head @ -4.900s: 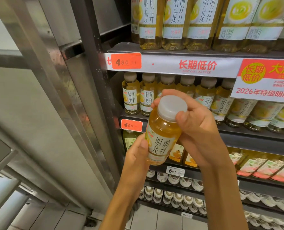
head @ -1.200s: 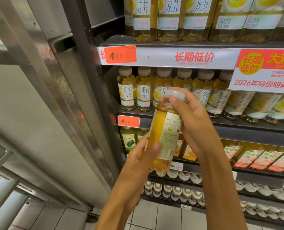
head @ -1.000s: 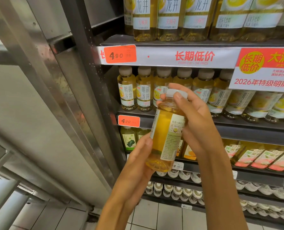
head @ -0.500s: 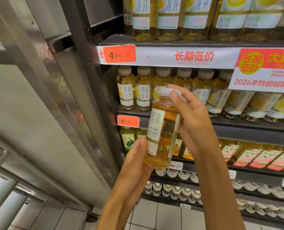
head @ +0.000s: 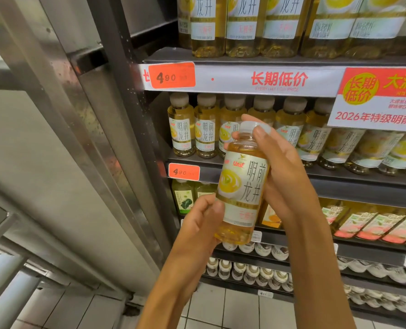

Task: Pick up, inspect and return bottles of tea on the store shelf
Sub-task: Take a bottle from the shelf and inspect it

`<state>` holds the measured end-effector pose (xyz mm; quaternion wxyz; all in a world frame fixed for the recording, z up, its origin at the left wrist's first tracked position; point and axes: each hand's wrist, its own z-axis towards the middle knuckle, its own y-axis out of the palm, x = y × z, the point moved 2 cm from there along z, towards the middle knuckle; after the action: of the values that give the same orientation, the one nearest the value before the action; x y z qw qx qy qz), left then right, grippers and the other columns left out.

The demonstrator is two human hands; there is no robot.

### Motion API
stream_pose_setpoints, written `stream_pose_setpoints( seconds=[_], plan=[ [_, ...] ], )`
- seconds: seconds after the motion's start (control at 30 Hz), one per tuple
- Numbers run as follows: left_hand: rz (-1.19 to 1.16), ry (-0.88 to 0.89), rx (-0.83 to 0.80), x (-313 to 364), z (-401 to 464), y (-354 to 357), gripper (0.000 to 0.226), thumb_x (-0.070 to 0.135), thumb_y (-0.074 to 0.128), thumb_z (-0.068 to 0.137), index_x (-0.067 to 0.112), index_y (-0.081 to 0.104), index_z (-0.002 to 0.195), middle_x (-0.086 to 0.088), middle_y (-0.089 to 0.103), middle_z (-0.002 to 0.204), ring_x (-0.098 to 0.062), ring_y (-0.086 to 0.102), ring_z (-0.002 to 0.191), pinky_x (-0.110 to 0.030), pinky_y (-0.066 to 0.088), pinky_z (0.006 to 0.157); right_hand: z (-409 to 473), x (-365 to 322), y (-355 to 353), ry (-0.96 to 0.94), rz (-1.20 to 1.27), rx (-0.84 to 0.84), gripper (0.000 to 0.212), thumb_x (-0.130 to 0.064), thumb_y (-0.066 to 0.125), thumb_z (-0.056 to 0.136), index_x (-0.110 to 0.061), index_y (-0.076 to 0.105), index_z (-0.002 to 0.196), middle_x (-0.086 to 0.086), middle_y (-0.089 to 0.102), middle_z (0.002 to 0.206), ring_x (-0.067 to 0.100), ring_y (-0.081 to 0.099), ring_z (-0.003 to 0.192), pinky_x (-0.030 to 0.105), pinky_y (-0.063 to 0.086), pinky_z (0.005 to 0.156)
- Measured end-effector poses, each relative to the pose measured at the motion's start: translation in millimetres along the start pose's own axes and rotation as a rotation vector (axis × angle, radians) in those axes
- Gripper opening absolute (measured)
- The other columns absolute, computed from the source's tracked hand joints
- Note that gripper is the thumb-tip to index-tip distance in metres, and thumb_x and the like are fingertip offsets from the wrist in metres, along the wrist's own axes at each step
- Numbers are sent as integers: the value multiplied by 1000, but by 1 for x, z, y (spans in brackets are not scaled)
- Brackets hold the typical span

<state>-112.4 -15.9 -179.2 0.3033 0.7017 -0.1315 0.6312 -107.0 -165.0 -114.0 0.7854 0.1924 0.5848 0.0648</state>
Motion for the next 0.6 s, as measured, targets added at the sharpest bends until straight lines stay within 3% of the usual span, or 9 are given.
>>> stream_pose_setpoints(
  seconds=[0.17,0.27,0.33,0.43,0.6],
  plan=[
    [-24,-135,-75,2,-1,-2,84,68,74,60,22,55,128,-1,68,120,-18,63,113,-32,50,94,1,5,-2,76,108,19,38,-32,55,88,-18,58,123,7,72,105,28,68,103,36,57,85],
    [-67,-173,-112,8,0,0,55,58,63,76,23,63,119,-7,70,116,-20,67,106,-26,56,81,4,11,-4,139,90,67,31,-31,52,93,-15,59,119,8,73,100,24,69,98,36,57,82],
    [-132,-189,-105,10,0,4,57,58,59,73,23,64,117,-15,70,113,-24,69,97,-29,57,72,6,16,-6,218,84,107,28,-31,48,97,-14,60,116,15,72,105,27,69,99,40,57,85],
    [-270,-200,-135,9,-1,8,62,56,59,70,17,62,118,-21,70,104,-27,71,84,-33,58,61,5,20,-5,335,151,99,32,-34,46,98,-9,59,114,25,69,105,30,71,90,39,60,74],
    [-365,-229,-184,8,-2,10,62,51,60,71,9,62,116,-21,71,99,-31,72,78,-37,59,64,6,26,-3,410,217,114,40,-34,44,99,-4,55,123,26,69,103,29,72,82,36,60,64]
  ],
)
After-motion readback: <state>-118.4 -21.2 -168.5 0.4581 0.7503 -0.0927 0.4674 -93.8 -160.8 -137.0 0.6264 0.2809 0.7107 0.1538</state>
